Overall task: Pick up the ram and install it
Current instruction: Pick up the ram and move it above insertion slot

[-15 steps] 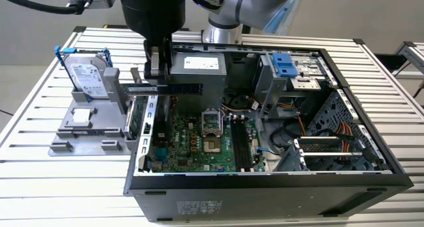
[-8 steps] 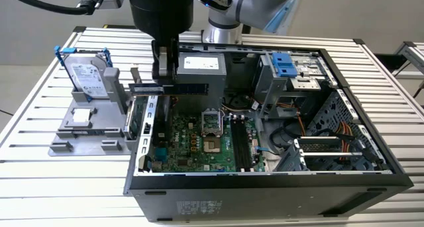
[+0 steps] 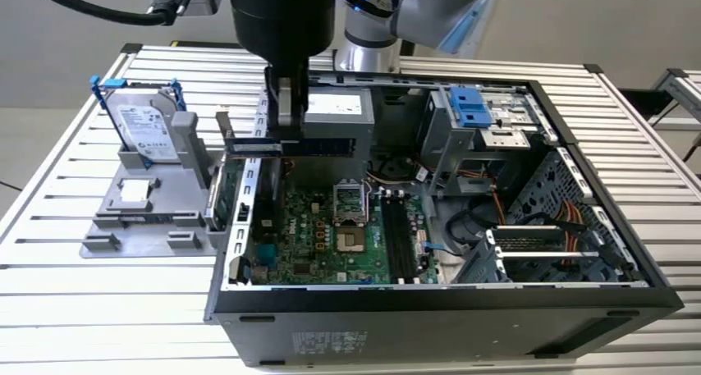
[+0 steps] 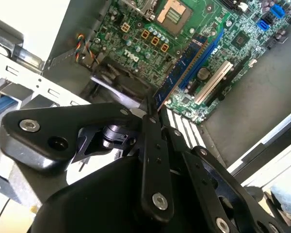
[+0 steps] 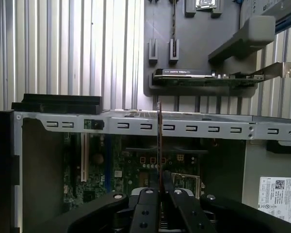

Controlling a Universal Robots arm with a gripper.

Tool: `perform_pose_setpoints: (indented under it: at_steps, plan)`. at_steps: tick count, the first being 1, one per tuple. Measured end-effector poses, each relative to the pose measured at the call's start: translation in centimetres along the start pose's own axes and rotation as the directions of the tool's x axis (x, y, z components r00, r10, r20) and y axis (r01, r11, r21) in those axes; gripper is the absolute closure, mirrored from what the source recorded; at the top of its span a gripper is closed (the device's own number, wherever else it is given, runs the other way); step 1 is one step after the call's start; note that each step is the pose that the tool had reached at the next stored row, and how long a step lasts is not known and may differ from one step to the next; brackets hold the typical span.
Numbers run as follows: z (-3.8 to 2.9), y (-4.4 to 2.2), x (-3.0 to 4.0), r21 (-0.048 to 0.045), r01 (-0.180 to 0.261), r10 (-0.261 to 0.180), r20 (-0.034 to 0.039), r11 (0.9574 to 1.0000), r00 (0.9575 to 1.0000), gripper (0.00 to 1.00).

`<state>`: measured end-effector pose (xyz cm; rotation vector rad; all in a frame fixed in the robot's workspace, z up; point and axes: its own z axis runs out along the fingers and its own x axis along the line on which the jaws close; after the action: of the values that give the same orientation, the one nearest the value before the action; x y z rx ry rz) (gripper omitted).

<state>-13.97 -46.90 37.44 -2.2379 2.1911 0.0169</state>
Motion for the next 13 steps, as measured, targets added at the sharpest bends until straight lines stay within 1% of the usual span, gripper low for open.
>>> perform_pose_setpoints:
  at_steps: [13]
  plan:
    - [0.00,-2.20,0.04,0.0000,0.000,0.000,0.0000,1.0000,1.0000,1.00]
